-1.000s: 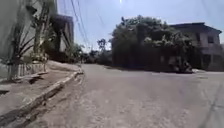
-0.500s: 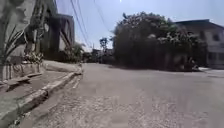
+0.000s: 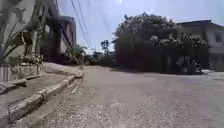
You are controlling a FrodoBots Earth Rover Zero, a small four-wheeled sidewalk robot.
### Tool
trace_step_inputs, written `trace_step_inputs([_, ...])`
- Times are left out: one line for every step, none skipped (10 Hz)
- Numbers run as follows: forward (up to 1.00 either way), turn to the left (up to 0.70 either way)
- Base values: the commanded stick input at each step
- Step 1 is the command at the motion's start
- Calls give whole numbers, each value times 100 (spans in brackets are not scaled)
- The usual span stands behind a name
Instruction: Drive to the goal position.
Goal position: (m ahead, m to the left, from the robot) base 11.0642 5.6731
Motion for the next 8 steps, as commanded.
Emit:
trace_step_inputs([100, 0])
trace_step_inputs([100, 0])
trace_step_inputs([100, 0])
trace_step_inputs([100, 0])
trace_step_inputs([100, 0])
trace_step_inputs([100, 0])
trace_step_inputs([100, 0])
trace_step_inputs([100, 0])
